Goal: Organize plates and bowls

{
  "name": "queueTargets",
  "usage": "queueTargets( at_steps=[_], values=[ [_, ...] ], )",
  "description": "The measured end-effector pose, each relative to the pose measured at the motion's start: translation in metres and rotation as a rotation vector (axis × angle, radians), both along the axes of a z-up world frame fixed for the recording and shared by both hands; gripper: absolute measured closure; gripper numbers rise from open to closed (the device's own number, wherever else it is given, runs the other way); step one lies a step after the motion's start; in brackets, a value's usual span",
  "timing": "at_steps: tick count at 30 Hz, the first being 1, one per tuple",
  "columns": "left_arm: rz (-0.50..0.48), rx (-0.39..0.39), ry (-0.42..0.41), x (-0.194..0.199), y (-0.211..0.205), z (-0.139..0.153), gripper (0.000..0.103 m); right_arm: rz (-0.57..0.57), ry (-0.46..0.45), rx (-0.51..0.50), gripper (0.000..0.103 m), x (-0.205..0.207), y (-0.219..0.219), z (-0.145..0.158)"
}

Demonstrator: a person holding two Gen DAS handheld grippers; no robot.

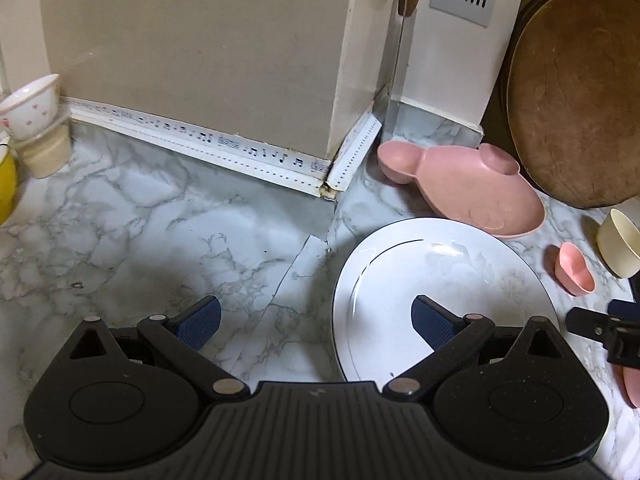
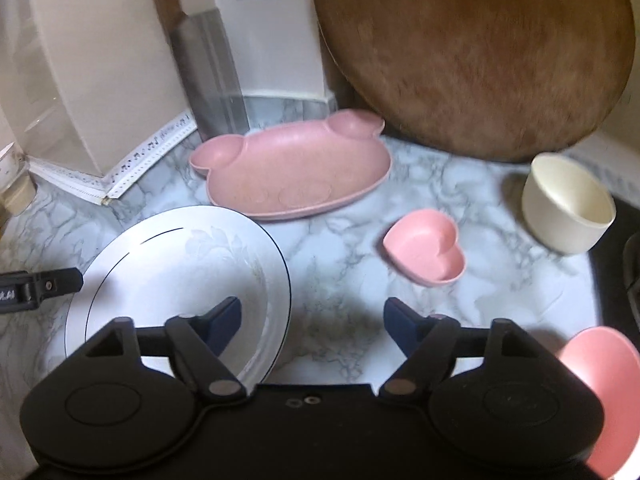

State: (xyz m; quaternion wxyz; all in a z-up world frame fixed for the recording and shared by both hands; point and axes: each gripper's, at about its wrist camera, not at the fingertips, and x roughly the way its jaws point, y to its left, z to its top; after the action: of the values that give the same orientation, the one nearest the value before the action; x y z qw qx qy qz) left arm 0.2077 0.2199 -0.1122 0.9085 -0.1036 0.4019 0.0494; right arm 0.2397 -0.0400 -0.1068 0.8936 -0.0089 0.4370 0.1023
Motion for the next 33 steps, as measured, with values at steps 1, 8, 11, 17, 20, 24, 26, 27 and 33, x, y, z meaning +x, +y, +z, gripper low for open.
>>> queueTargets(
  at_steps=[1,8,11,17,20,24,26,27,33],
  values=[
    [-0.007,-0.009,0.002,0.002,0.001,-0.001,0.001,-0.006,0.014,0.005,0.031,0.003,0.0,-0.002],
    [-0.017,-0.102,0.05,0.016,0.013,-0.01,0.022,-0.024,0.112,0.048,0.053,0.015,0.001,-0.015],
    [-0.03,-0.12,0.079,0.02,0.015,-0.014,0.037,-0.025,0.144,0.082,0.065,0.017,0.001,-0.017],
    [-0.05,-0.144,0.105,0.024,0.014,-0.02,0.056,-0.054,0.186,0.15,0.08,0.022,-0.003,-0.021],
    [-0.05,-0.16,0.12,0.025,0.013,-0.022,0.064,-0.055,0.194,0.173,0.086,0.022,-0.003,-0.021],
    [-0.045,-0.156,0.13,0.027,0.014,-0.023,0.069,-0.046,0.196,0.179,0.091,0.022,-0.001,-0.021],
    [-0.042,-0.159,0.137,0.028,0.015,-0.024,0.072,-0.036,0.193,0.182,0.094,0.022,0.0,-0.021],
    [-0.039,-0.159,0.139,0.028,0.016,-0.024,0.076,-0.033,0.191,0.18,0.094,0.023,0.001,-0.021],
    [-0.038,-0.193,0.139,0.029,0.018,-0.025,0.091,-0.031,0.179,0.169,0.094,0.021,0.001,-0.022]
  ],
)
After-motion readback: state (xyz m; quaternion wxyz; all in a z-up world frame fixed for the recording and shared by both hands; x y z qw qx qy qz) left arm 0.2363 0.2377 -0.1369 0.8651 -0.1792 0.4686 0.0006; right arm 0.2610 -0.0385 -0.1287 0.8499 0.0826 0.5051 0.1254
